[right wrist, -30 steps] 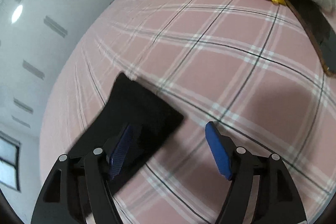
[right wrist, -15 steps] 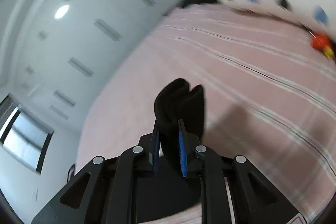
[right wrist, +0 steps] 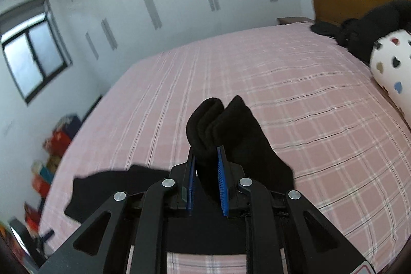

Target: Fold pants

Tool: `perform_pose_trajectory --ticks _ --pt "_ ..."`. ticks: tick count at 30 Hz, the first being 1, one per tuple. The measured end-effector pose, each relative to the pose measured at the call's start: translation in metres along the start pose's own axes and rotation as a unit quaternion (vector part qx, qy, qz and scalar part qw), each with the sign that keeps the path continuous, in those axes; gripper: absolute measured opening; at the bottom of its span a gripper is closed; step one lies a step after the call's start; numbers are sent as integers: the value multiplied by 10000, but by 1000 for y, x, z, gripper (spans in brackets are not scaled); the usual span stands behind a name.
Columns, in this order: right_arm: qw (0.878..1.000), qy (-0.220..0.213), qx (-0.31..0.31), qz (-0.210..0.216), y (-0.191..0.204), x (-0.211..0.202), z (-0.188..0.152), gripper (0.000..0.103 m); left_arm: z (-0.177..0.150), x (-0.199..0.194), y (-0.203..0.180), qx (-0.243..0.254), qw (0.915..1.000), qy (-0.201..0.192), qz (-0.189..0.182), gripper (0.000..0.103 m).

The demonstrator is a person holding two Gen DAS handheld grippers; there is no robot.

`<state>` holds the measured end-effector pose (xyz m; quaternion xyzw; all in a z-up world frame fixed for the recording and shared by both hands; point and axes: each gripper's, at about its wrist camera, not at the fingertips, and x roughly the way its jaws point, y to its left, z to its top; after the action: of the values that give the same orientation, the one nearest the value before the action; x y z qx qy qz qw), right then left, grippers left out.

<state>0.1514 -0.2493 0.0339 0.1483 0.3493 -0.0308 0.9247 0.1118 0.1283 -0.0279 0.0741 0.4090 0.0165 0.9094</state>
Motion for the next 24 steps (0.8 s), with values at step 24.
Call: perform_pose_trajectory --ticks 24 --pt "9723 1785 -1380 -605 78 148 -142 39 -6 56 10 -270 9981 442 -343 91"
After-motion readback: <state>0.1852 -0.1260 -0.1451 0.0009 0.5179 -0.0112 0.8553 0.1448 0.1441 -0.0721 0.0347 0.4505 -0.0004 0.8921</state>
